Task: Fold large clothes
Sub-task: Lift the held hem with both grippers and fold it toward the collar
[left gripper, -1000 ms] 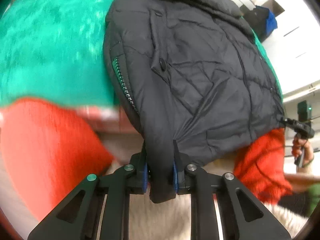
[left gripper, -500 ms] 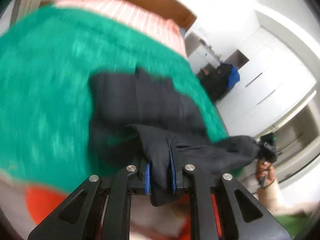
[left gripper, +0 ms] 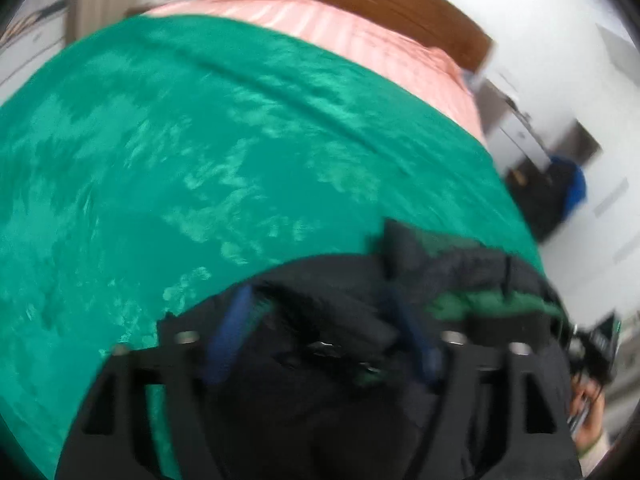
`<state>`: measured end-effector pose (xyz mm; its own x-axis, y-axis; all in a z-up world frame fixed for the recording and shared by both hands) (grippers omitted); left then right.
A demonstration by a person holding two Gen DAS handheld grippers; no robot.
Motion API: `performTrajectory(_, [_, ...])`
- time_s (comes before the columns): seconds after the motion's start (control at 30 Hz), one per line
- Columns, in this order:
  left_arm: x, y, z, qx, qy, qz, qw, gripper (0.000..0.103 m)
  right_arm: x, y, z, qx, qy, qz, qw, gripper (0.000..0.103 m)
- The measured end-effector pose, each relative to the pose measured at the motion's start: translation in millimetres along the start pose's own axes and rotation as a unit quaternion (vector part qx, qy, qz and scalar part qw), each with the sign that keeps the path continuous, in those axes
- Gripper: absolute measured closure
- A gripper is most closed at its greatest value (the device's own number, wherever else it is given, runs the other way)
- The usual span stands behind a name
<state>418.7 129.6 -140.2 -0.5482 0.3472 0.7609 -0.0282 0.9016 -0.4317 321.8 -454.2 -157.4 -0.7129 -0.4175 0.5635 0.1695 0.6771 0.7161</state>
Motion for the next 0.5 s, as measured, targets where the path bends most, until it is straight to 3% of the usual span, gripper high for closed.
performTrajectory(0.1, [8, 13, -3, 0.057, 0.020, 0.054, 0.9967, 0.010, -3, 3, 0, 0.017, -0.006, -0.012, 1.000, 0.044])
performTrajectory(0.17, [23, 8, -10, 0.072, 0.013, 0.078, 0.9942, 0.009, 2, 15, 2, 0.047, -0.009, -0.011, 0.999, 0.012])
performTrajectory(0.27, [56, 2, -27, 0.082, -0.021, 0.088, 0.9925, 0.005, 27, 49, 0, 0.124, -0.043, 0.030, 0.991, 0.008])
performTrajectory(0.37, [80, -17, -37, 0.060, -0.064, 0.064, 0.9941, 0.003, 40, 89, -1, 0.204, -0.071, 0.056, 0.975, 0.006])
performTrajectory(0.43, [74, -43, -29, 0.003, -0.087, 0.042, 0.9953, 0.002, 37, 121, 11, 0.273, -0.079, 0.066, 0.956, 0.003])
performTrajectory(0.5, [54, -73, -12, -0.065, -0.085, 0.029, 0.9938, 0.002, 17, 148, 34, 0.344, -0.063, 0.074, 0.934, 0.002])
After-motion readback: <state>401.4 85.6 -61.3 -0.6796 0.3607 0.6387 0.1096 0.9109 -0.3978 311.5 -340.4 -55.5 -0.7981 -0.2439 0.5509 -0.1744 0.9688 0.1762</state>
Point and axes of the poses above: each gripper's, at about its wrist camera, not at the fingertips, and x roughly against the way its jaws point, y to its left, z to its underside, the point moved 10 cm from there along -x, roughly the way its jaws point, and after that the axes turned 4 degrees about x, right-handed, at the moved point
